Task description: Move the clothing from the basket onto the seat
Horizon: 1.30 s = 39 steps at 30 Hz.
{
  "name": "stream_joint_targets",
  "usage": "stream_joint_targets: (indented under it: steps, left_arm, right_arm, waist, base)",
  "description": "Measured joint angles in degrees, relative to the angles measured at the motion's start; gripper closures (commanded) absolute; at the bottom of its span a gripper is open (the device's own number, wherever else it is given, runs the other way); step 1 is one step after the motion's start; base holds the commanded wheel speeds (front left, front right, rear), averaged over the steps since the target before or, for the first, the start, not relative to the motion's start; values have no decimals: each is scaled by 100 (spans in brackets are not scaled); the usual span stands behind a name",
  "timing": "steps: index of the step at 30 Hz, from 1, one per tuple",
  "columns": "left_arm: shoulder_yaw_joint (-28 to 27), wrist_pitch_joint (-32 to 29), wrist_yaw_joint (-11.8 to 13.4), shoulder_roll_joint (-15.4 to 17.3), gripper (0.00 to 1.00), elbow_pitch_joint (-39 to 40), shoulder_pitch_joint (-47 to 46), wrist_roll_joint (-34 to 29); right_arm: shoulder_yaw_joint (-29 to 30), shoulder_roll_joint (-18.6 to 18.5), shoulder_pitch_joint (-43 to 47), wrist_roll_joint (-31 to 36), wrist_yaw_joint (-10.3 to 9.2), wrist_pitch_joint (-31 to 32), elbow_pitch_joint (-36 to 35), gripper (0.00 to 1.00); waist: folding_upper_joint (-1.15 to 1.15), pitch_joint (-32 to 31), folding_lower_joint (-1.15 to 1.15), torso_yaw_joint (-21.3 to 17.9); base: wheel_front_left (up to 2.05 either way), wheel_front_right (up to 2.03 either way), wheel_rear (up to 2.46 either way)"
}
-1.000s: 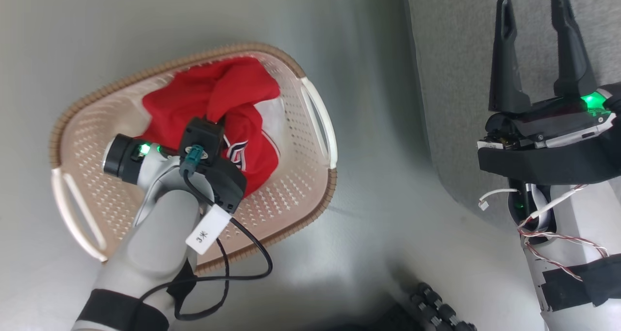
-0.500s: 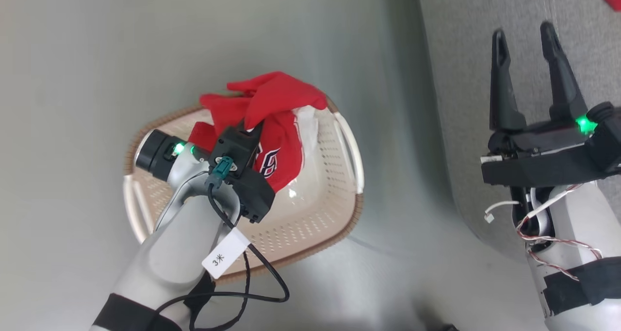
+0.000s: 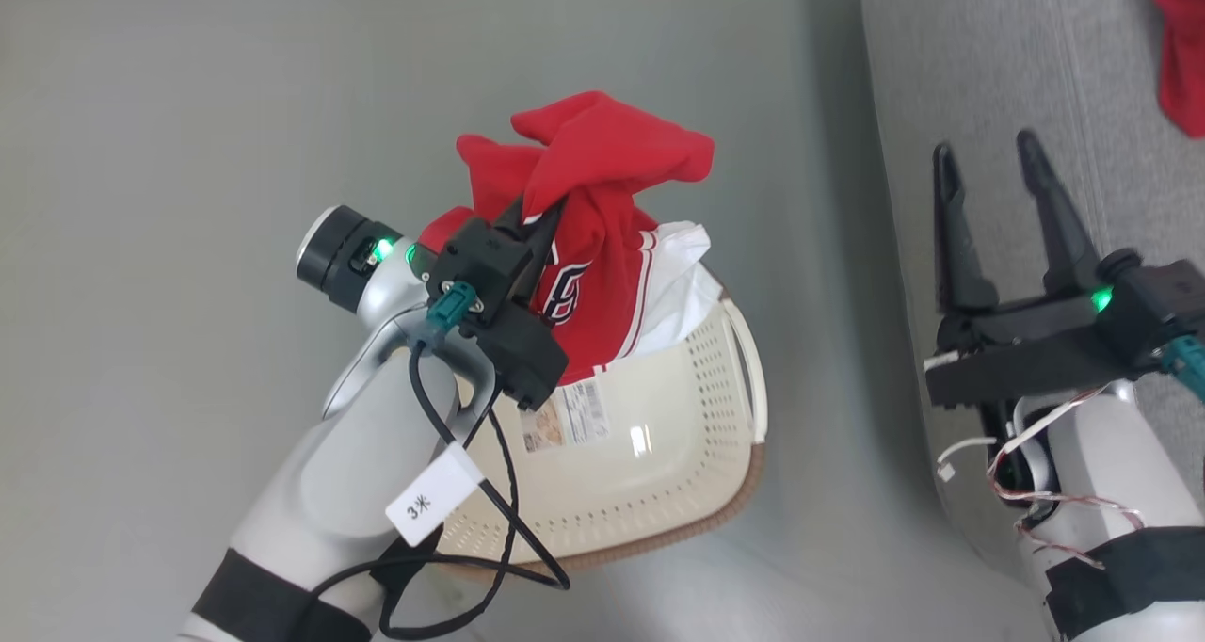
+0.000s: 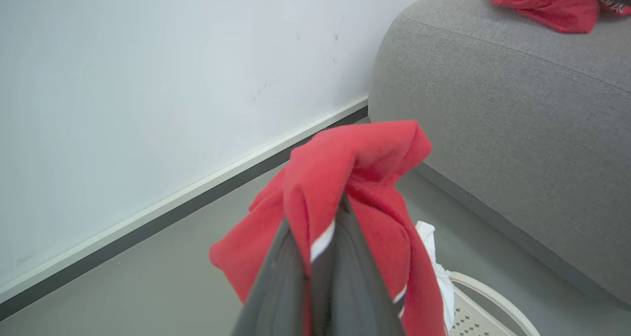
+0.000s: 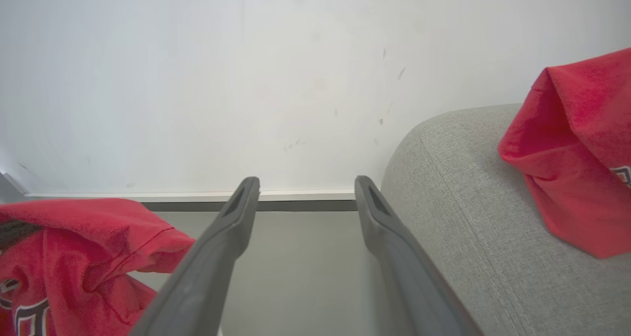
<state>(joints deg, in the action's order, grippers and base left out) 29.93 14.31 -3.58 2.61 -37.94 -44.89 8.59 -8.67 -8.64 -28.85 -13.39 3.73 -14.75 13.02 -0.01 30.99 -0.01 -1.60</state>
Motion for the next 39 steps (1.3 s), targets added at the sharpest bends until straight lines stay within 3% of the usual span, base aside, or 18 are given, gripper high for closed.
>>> stream_joint_targets:
  steps: [17, 39]
  left_arm:
    - [220, 1, -205, -44, 100, -22, -228, 292]
    - [1115, -271, -259, -49, 100, -301, -306, 1340]
  right_arm:
    - [-477, 12, 373, 192, 209, 3, 768, 0]
    - [-1947, 417, 308, 230, 334, 4, 2002, 0]
  waist:
    - [0, -1326, 0, 540]
    - [0, -2951, 0, 741]
  base:
    - [0, 0, 0]
    - [0, 0, 0]
